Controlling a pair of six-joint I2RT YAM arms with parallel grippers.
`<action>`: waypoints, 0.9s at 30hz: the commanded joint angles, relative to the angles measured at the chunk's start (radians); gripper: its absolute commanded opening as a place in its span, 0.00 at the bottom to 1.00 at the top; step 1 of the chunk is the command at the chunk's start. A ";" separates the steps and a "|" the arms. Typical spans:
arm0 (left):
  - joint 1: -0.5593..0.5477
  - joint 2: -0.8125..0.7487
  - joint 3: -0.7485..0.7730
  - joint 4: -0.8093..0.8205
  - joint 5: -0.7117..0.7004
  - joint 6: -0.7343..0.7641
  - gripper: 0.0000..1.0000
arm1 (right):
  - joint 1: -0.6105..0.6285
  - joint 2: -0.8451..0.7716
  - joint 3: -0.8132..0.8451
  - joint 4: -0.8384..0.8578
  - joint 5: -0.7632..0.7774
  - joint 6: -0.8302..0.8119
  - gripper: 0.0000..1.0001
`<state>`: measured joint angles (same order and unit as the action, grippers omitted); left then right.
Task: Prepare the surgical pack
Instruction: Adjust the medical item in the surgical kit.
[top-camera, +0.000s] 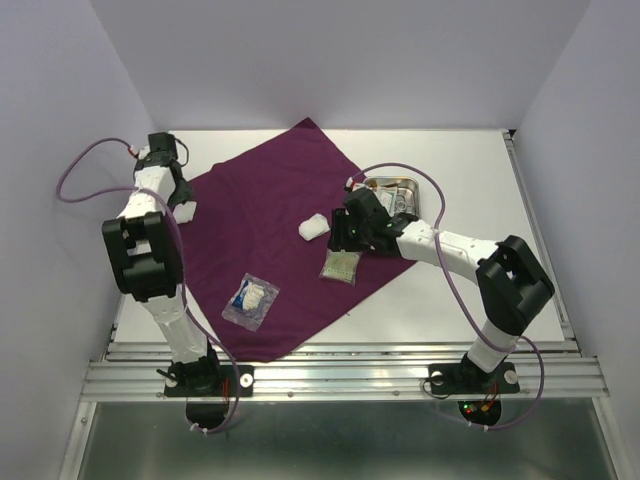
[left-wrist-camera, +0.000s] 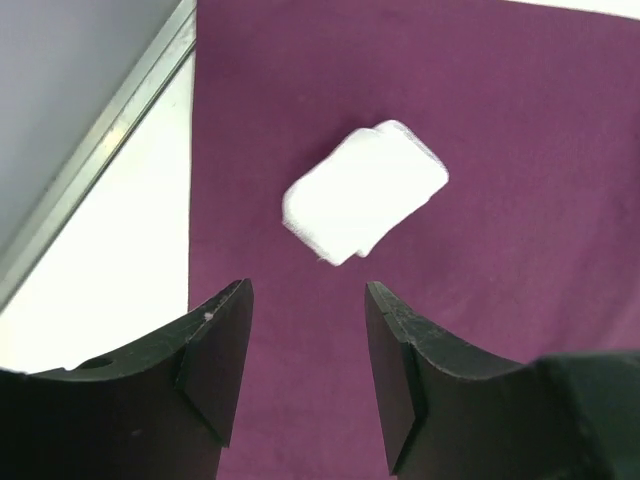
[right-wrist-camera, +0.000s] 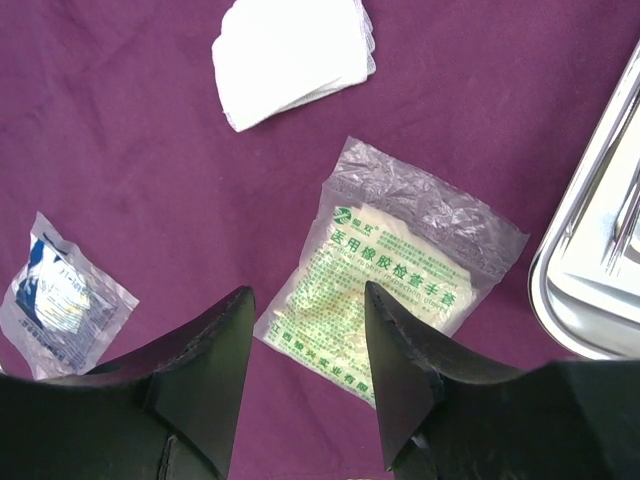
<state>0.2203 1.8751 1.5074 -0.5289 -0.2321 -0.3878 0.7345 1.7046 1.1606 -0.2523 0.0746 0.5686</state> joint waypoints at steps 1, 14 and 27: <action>-0.093 0.045 0.089 -0.081 -0.264 0.067 0.60 | 0.009 -0.003 0.011 0.051 0.002 0.004 0.54; -0.216 0.197 0.189 -0.108 -0.550 0.159 0.61 | 0.009 -0.010 -0.009 0.051 -0.009 0.007 0.55; -0.216 0.191 0.085 0.084 -0.518 0.358 0.61 | 0.009 -0.005 -0.004 0.042 -0.021 0.010 0.56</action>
<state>0.0021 2.1147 1.6482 -0.5556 -0.7177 -0.1226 0.7345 1.7050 1.1606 -0.2501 0.0551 0.5701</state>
